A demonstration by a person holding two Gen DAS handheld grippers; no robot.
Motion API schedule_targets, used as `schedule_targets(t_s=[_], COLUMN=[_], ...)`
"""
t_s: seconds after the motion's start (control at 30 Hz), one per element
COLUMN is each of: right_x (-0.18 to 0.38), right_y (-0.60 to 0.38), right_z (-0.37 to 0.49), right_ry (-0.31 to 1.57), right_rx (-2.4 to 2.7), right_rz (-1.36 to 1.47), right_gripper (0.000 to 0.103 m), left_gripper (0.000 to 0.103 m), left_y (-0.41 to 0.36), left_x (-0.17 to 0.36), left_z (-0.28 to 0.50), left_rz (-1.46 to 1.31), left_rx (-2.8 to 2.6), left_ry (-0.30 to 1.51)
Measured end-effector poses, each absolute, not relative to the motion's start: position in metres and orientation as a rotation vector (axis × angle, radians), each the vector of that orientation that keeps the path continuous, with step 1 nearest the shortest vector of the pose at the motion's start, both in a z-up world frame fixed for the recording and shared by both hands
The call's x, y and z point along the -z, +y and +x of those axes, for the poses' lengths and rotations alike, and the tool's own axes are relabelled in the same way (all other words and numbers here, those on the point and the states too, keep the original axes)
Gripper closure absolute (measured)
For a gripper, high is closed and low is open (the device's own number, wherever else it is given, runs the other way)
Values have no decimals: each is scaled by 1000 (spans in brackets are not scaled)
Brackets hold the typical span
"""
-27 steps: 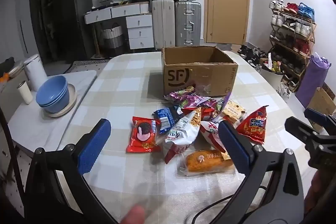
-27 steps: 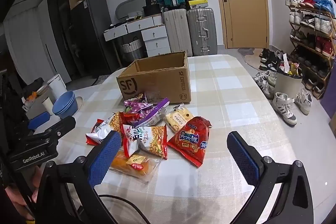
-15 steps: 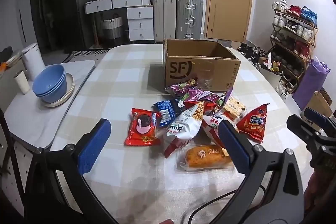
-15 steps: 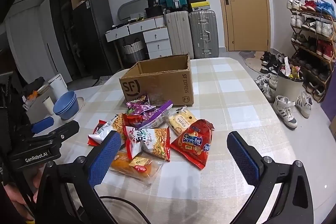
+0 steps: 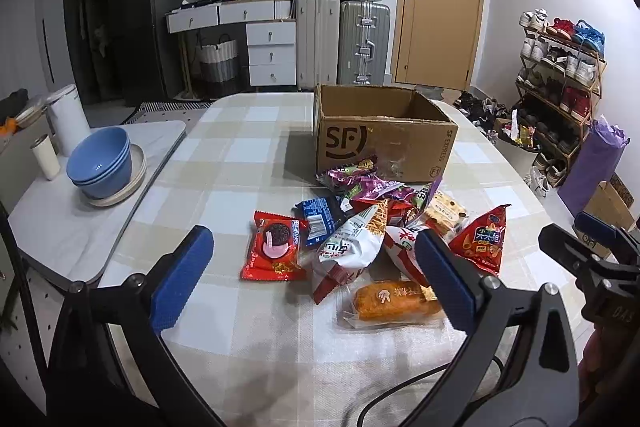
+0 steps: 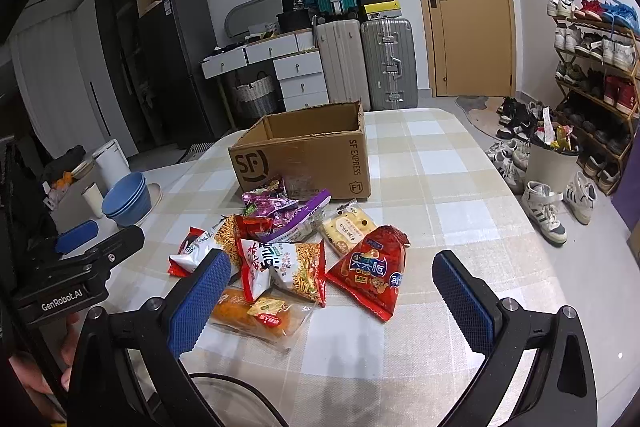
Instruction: Organize snacks
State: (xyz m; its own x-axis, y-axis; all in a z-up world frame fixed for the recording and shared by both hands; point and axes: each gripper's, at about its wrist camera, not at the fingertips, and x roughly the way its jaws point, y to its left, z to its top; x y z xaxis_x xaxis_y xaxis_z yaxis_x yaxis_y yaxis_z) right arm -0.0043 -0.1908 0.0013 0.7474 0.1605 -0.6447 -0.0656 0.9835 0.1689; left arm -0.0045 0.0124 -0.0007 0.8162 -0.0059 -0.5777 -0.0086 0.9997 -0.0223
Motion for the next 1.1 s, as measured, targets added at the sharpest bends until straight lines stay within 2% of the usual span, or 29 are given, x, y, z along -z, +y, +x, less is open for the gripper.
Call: schedule_targets(t_s=[1.1], right_x=[3], right_y=[-197], right_z=[-5], right_ry=[727], right_rx=[-112], right_rz=[166], right_gripper=[0], left_gripper=[2], left_y=[5], left_x=[8], left_z=[-8], left_rz=[-1], left_rx=[-5], left_ry=[643])
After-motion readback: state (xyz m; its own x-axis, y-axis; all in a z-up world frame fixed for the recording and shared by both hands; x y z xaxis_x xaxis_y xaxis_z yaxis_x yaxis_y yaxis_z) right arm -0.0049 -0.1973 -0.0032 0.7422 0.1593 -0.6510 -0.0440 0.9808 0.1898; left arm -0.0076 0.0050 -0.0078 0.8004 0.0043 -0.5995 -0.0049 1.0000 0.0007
